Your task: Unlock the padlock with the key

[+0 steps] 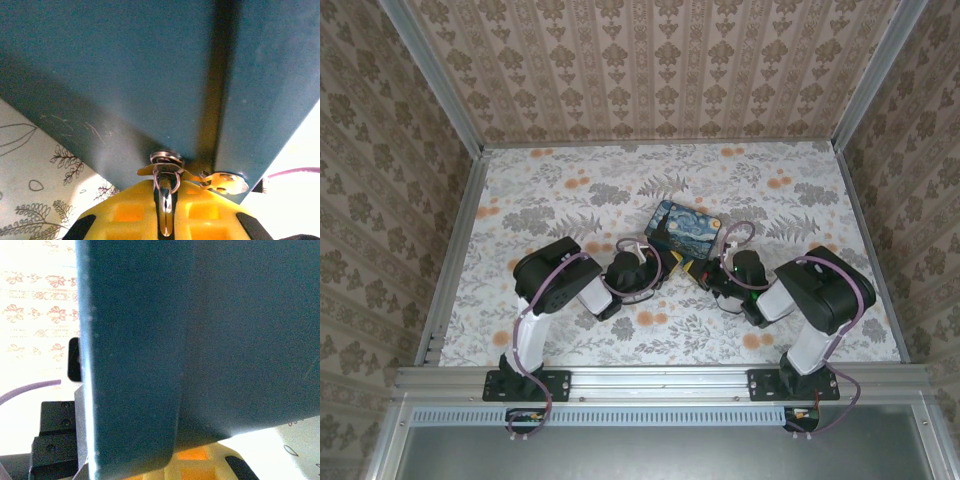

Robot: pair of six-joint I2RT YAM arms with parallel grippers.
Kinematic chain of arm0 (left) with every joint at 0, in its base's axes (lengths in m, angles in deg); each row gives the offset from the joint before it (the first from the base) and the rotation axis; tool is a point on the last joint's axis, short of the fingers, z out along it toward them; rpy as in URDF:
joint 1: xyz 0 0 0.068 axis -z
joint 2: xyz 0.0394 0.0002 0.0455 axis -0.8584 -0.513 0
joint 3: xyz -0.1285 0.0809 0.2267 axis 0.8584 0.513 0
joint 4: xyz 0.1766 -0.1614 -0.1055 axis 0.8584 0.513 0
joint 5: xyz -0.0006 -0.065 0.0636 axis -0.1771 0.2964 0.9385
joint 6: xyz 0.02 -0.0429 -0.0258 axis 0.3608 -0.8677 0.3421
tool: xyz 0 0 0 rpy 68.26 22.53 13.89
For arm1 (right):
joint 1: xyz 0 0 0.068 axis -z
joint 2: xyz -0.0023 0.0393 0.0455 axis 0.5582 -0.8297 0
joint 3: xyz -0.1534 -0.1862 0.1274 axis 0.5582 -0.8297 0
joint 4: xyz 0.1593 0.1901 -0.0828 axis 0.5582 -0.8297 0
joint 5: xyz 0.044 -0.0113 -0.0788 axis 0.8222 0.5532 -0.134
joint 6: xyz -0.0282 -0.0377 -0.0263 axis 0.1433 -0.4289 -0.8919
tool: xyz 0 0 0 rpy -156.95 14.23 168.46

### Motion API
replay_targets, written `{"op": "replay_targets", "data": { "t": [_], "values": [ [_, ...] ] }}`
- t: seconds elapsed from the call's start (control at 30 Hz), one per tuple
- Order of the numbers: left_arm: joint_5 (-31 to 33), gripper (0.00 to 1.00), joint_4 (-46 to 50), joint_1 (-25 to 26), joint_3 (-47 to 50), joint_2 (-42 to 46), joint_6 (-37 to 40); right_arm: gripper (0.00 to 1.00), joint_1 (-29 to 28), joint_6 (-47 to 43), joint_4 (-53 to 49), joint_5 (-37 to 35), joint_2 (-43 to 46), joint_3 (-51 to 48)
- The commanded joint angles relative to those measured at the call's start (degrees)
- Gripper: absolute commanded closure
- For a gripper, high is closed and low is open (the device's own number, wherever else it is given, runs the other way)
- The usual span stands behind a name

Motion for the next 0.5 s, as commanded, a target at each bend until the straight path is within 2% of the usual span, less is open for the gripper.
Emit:
{"op": "replay_targets", "data": {
  "t": [0.0,0.47],
  "values": [
    [-5.46,1.00,2.44,2.74,1.70,-0.80,-0.70,1.00,1.90,-0.68,2.23,-1.16,1.50,2.31],
    [-5.19,1.00,2.53,0.68,2.42,-1.44,0.38,1.00,8.24,-8.61,-11.72,5.25,9.90,1.25]
  ]
}}
